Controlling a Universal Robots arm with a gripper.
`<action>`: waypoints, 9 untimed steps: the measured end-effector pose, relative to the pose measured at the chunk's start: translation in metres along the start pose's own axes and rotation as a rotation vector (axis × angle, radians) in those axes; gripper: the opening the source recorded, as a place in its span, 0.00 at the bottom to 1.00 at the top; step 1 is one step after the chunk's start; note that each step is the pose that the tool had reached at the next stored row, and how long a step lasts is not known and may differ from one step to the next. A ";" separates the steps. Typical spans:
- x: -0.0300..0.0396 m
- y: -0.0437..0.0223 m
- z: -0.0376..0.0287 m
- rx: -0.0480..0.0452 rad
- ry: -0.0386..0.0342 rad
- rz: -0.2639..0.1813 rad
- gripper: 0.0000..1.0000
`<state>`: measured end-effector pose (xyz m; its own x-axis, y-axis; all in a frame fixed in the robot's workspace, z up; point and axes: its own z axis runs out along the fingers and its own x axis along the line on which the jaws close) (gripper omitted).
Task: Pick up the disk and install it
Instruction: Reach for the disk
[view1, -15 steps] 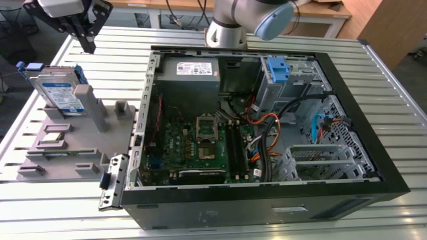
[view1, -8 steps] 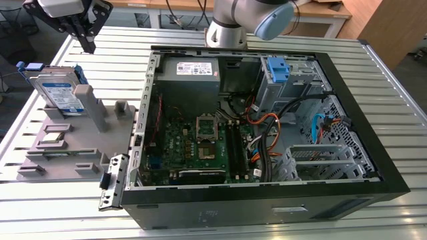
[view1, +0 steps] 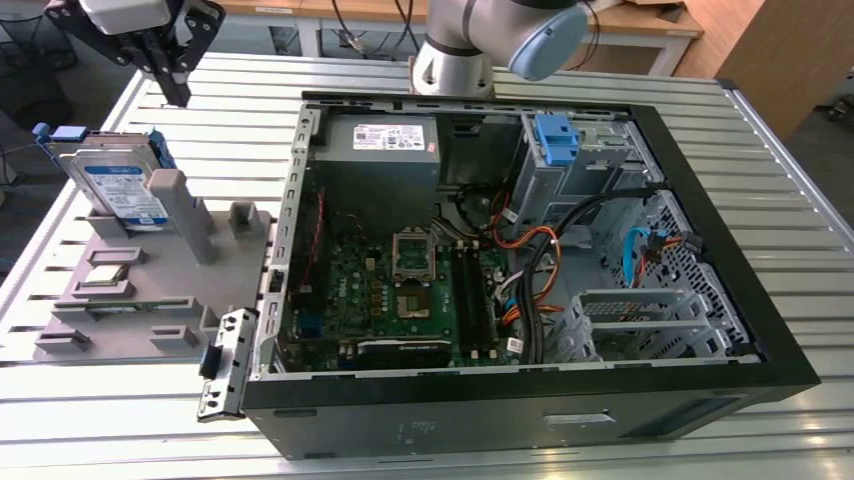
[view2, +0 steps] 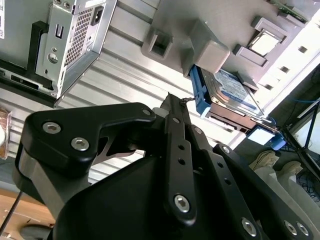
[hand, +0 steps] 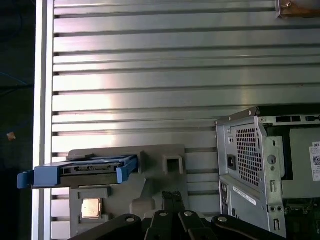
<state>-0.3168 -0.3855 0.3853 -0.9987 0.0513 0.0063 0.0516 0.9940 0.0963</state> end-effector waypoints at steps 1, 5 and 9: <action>0.0002 0.0002 0.0000 0.0001 0.0005 -0.004 0.11; 0.0022 0.0025 0.0008 0.0001 0.0016 -0.016 0.11; 0.0059 0.0044 0.0015 0.0001 0.0025 -0.026 0.11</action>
<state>-0.3225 -0.3806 0.3843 -0.9997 0.0254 0.0063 0.0259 0.9950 0.0963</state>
